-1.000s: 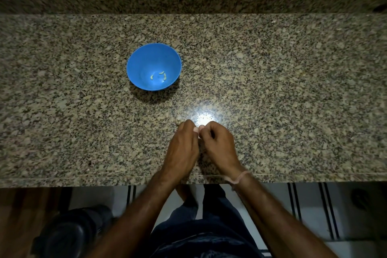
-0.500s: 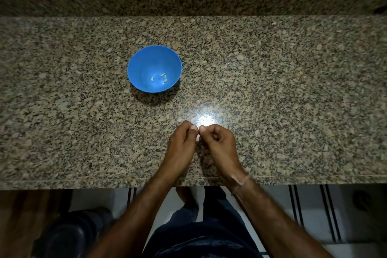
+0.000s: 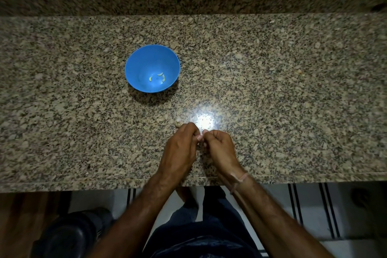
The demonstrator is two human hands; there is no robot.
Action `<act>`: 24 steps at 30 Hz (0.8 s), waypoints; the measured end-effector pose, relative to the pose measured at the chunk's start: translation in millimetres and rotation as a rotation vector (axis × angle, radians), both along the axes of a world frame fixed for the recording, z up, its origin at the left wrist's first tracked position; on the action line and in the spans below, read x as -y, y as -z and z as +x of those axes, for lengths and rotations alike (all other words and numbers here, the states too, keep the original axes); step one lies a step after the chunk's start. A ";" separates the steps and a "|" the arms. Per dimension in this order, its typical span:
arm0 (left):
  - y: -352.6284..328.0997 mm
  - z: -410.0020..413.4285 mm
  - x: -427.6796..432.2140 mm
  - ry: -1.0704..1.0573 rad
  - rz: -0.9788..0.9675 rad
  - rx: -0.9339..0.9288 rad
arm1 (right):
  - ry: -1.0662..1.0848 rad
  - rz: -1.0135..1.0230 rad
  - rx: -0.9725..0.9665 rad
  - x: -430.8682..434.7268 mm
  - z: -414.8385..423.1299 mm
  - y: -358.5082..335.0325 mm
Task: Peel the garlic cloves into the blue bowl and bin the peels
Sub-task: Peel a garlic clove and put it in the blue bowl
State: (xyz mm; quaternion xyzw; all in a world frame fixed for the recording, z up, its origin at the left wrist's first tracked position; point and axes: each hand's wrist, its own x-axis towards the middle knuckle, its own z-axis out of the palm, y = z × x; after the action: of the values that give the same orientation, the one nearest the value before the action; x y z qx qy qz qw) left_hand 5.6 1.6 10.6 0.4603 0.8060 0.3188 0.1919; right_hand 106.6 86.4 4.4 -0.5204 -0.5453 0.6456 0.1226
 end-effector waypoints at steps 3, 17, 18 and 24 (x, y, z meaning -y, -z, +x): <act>-3.0 2.3 -1.9 -0.203 -0.031 0.383 | -0.048 0.125 0.002 -2.0 -0.1 -6.4; -7.1 -13.1 -5.1 -0.333 -0.065 0.554 | -0.187 0.268 -0.065 -17.6 3.8 -14.4; -7.6 -13.1 -5.6 -0.329 -0.066 0.546 | -0.185 0.295 -0.043 -16.6 2.2 -15.4; -7.2 -10.7 -4.9 -0.360 -0.008 0.629 | -0.186 0.331 -0.031 -13.9 -1.4 -17.6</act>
State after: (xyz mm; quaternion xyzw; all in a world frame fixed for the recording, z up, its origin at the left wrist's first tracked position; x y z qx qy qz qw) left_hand -5.2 6.4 17.8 0.1895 0.7770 0.4705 0.3728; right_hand 105.3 100.4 22.0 -0.4304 -0.6879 0.5635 0.1551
